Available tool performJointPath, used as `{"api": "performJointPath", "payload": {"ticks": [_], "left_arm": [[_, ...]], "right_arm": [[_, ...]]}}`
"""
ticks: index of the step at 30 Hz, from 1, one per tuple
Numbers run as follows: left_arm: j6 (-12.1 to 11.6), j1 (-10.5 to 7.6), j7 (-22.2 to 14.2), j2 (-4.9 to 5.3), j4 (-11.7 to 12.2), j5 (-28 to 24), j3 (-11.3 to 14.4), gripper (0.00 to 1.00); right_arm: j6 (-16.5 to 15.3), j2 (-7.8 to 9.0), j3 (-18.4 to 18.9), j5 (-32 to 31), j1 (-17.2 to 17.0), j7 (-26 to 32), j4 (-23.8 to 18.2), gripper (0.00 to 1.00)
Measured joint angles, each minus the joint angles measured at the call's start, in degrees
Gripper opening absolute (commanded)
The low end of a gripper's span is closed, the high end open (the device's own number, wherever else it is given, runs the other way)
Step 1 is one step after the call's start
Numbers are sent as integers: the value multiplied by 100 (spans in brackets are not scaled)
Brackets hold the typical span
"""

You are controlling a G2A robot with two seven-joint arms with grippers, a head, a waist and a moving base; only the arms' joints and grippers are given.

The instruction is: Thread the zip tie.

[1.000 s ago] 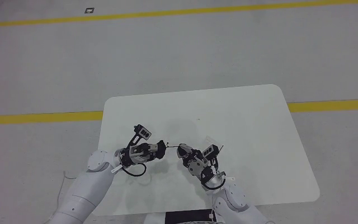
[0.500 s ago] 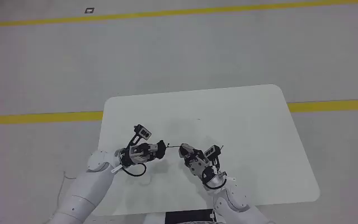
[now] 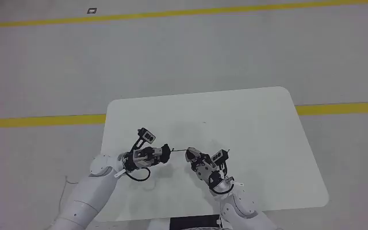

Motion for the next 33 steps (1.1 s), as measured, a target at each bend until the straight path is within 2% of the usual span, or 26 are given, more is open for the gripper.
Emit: {"api": "performJointPath", "payload": {"ticks": [33], "left_arm": [[0,0,0,0,0,0,0,0]], "right_arm": [[-46,6,153,4,-75,-164,21,0]]}}
